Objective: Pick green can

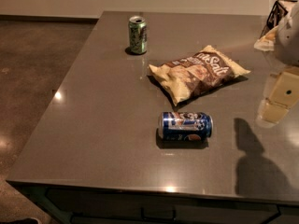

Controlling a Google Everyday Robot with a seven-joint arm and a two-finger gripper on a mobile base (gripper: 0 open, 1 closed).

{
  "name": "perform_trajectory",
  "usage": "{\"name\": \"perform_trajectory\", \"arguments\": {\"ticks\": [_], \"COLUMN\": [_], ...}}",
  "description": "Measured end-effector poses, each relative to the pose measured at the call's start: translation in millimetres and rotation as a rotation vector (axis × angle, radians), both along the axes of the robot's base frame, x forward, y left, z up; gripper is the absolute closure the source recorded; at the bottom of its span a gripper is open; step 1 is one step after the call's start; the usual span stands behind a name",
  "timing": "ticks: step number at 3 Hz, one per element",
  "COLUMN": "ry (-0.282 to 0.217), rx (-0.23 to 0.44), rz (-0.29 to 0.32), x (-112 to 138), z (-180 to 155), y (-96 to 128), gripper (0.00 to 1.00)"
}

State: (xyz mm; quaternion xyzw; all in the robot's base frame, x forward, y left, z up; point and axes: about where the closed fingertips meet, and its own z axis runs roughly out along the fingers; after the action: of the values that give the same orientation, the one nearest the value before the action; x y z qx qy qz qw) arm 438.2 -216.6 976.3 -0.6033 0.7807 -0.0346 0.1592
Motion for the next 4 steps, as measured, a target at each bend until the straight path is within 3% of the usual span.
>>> {"name": "perform_trajectory", "arguments": {"ticks": [1, 2, 4], "ry": [0.0, 0.013, -0.04], "rx": [0.0, 0.063, 0.259], "rz": [0.0, -0.012, -0.123], "x": [0.0, 17.8, 115.7], "z": [0.0, -1.9, -7.6], "y": [0.0, 4.2, 34.2], "gripper": [0.0, 0.0, 0.0]}}
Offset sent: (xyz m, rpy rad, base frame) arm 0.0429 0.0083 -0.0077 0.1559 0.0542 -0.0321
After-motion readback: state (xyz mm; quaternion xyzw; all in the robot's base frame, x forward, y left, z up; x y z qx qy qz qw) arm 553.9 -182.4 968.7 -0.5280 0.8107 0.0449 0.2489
